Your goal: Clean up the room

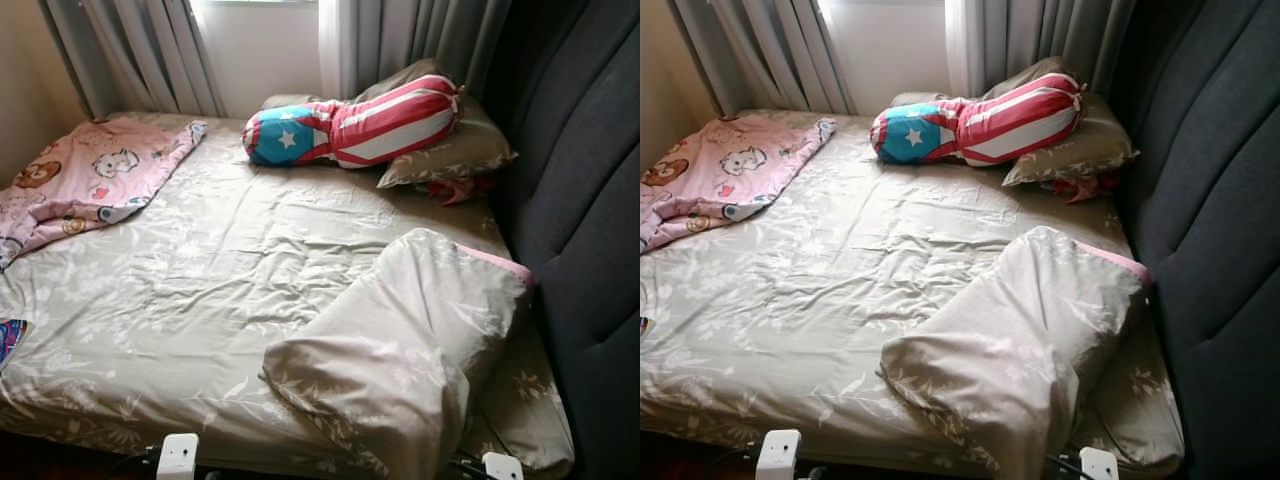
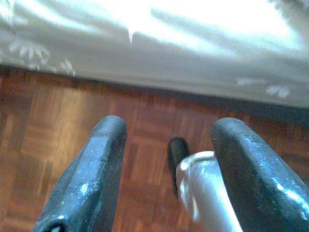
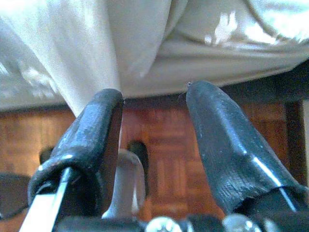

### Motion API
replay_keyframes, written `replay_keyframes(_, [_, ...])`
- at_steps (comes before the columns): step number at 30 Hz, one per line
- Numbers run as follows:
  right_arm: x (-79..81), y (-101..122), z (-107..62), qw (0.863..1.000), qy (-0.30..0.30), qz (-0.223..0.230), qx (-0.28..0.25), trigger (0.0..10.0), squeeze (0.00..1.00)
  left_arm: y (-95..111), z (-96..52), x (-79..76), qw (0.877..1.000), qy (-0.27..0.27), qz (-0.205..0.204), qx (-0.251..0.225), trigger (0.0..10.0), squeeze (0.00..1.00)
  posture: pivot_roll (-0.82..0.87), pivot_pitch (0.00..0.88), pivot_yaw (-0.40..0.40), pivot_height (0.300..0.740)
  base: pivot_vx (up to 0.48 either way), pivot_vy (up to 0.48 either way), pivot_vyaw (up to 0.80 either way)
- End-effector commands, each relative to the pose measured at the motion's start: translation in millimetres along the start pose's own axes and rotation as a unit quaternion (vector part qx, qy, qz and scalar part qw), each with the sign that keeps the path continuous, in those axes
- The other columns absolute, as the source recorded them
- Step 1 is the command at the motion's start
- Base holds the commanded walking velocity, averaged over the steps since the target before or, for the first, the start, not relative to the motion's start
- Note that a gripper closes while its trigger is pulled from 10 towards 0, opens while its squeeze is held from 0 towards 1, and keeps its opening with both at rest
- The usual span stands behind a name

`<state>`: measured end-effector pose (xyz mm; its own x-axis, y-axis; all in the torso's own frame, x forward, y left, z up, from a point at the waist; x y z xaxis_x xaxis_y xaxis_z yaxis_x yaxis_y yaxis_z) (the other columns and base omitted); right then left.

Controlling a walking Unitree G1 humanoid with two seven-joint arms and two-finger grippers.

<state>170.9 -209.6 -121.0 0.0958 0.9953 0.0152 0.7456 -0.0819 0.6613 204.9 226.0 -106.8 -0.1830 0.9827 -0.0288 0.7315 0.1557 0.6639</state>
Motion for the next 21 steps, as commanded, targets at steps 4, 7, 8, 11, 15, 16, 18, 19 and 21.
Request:
replay_keyframes(4, [0.0, 11.6, -0.2, 0.999, 0.000, 0.019, -0.043, 10.0, 0.00, 5.9, -0.6, -4.0, 0.999, -0.009, -0.027, -0.030, 10.0, 0.00, -0.07, 0.000, -0.023, 0.723, 0.000, 0.000, 0.00])
replay_keyframes(7, [-0.9, 19.8, 0.4, 0.998, -0.001, 0.019, -0.064, 10.0, 0.00, 42.0, 5.6, -16.4, 0.996, -0.014, 0.011, -0.087, 10.0, 0.00, -0.07, 0.000, -0.025, 0.723, 0.000, 0.000, 0.00])
replay_keyframes(8, [-0.9, 22.0, 0.7, 0.997, -0.002, 0.020, -0.069, 10.0, 0.00, 67.1, 9.2, -27.4, 0.993, -0.022, 0.010, -0.116, 10.0, 0.00, -0.08, 0.000, -0.024, 0.723, 0.000, 0.000, 0.00])
replay_keyframes(11, [18.0, 87.9, 15.6, 0.988, 0.007, 0.025, -0.149, 10.0, 0.00, 111.8, 9.9, -44.5, 0.984, -0.039, 0.000, -0.177, 10.0, 0.00, -0.09, 0.000, -0.018, 0.723, 0.000, 0.000, 0.00])
replay_keyframes(15, [34.1, 153.7, 17.2, 0.971, 0.015, 0.034, -0.237, 10.0, 0.00, 127.5, 4.9, -49.9, 0.974, -0.056, -0.013, -0.221, 10.0, 0.00, -0.09, 0.000, -0.019, 0.723, 0.000, 0.000, 0.00])
replay_keyframes(16, [34.0, 152.5, 16.9, 0.971, 0.017, 0.031, -0.237, 10.0, 0.00, 129.1, 4.1, -48.6, 0.972, -0.060, -0.021, -0.227, 10.0, 0.00, -0.09, 0.000, -0.022, 0.723, 0.000, 0.000, 0.00])
replay_keyframes(18, [33.5, 151.1, 16.9, 0.971, 0.019, 0.028, -0.236, 10.0, 0.00, 130.8, 3.2, -47.2, 0.970, -0.062, -0.028, -0.233, 10.0, 0.00, -0.09, 0.000, -0.026, 0.723, 0.000, 0.000, 0.00])
replay_keyframes(19, [31.9, 148.8, 16.4, 0.971, 0.019, 0.026, -0.236, 10.0, 0.00, 131.0, 2.2, -45.3, 0.969, -0.062, -0.032, -0.238, 10.0, 0.00, -0.10, 0.000, -0.028, 0.723, 0.000, 0.000, 0.00])
replay_keyframes(21, [26.3, 146.5, 15.1, 0.971, 0.016, 0.027, -0.239, 10.0, 0.00, 131.2, 0.3, -44.0, 0.966, -0.061, -0.037, -0.248, 10.0, 0.00, -0.10, 0.000, -0.037, 0.723, 0.000, 0.000, 0.00])
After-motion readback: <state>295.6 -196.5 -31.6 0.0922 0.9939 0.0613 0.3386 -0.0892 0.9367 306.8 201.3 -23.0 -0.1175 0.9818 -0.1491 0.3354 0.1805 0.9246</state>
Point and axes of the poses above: a point about 5 cm out from each wrist's last joint towards the gripper, its own z axis pointing out of the wrist towards the gripper, its own y axis along the axis of the wrist's last joint, x = y × z, the point moved 4 cm from there along z, pointing out of the wrist towards the gripper, and after that the axes turned 8 degrees about -z, right-handed, at the moved point
